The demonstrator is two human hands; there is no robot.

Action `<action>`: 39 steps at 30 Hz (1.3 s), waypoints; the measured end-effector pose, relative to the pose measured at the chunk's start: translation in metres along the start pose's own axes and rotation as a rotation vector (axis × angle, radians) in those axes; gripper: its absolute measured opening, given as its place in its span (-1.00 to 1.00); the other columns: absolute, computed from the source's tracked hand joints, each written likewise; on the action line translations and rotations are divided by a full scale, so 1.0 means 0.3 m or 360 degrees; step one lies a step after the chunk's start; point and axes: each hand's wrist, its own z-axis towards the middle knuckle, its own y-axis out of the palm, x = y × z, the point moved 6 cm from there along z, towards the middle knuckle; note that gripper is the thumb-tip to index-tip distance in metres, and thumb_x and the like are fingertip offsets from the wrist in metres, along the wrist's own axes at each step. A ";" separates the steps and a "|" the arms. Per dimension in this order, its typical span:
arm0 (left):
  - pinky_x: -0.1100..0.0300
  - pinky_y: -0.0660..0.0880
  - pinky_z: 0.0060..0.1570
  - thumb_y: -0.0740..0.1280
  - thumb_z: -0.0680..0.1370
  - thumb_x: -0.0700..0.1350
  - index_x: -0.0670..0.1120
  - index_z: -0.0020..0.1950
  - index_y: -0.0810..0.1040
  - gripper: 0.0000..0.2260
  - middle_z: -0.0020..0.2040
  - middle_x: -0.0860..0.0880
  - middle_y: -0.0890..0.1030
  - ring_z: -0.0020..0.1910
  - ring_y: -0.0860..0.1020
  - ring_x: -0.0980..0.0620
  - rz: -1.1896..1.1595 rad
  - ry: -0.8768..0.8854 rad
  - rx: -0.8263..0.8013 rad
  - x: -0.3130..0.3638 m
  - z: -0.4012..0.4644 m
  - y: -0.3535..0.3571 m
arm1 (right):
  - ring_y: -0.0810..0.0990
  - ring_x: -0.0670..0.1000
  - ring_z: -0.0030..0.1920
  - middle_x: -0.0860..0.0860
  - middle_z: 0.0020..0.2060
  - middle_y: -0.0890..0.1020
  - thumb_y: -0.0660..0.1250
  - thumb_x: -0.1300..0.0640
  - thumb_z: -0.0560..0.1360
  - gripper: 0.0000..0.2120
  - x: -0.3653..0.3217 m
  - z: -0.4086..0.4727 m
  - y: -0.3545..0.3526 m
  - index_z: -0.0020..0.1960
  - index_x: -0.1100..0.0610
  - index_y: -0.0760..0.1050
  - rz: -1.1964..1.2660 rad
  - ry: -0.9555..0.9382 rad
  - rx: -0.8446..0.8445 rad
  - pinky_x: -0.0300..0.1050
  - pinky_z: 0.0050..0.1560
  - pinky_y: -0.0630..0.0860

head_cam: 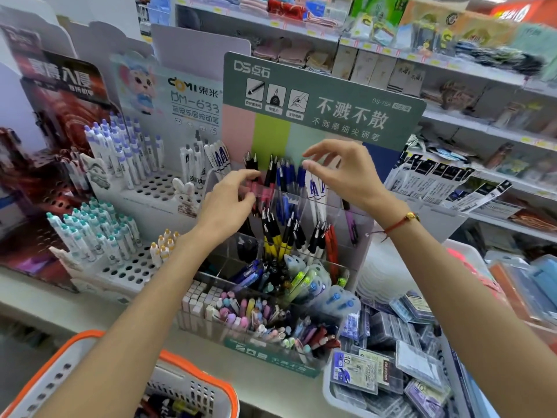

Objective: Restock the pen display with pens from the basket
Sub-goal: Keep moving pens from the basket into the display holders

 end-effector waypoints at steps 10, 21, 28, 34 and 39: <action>-0.02 0.53 0.13 0.26 0.50 -0.01 0.19 -0.10 0.56 -0.89 -0.05 0.10 0.68 -0.01 0.64 0.04 -0.0108 -0.0608 0.0210 -0.141 -0.372 -0.089 | 0.63 -0.10 -0.29 -0.05 -0.30 0.67 0.35 0.13 0.56 -0.89 -0.160 -0.337 0.326 -0.01 0.10 0.65 0.0351 0.0018 -0.0906 -0.04 -0.11 0.61; -0.04 0.50 0.19 0.26 0.62 -0.12 -0.10 0.20 0.57 -0.80 0.19 -0.13 0.61 0.11 0.59 -0.15 -0.0111 -0.1398 -0.0007 -0.440 -1.007 -0.026 | 0.64 -0.02 -0.20 0.01 -0.19 0.68 0.28 0.15 0.58 -0.83 -0.361 -0.761 0.725 0.07 0.15 0.62 0.0340 -0.0254 -0.1839 -0.18 -0.10 0.58; 0.13 0.43 0.17 0.17 0.67 -0.09 -0.07 0.32 0.50 -0.74 0.34 0.01 0.50 0.27 0.50 -0.06 0.0008 -0.1785 -0.0132 -0.613 -1.399 0.017 | 0.64 0.11 -0.07 0.09 -0.09 0.69 0.24 0.16 0.58 -0.80 -0.459 -1.001 0.981 0.01 0.21 0.62 0.0324 -0.0367 -0.2165 0.05 0.01 0.55; 0.05 0.43 -0.17 0.14 0.68 -0.13 -0.03 0.42 0.42 -0.69 -0.08 0.04 0.51 -0.28 0.46 -0.02 0.0001 -0.2017 -0.0049 -0.804 -1.675 0.073 | 0.64 0.05 -0.03 0.02 0.04 0.66 0.21 0.12 0.62 -0.77 -0.478 -1.179 1.204 0.12 0.14 0.61 0.0201 -0.0350 -0.2329 0.02 0.07 0.58; 0.04 0.43 -0.27 0.16 0.65 -0.22 -0.05 0.47 0.37 -0.63 0.24 -0.15 0.54 -0.11 0.57 -0.19 0.0121 -0.2047 -0.0127 -0.949 -1.797 0.127 | 0.61 0.17 0.01 0.11 0.07 0.63 0.18 0.10 0.62 -0.74 -0.448 -1.289 1.386 0.20 0.16 0.53 -0.0215 -0.0360 -0.2356 0.04 -0.03 0.56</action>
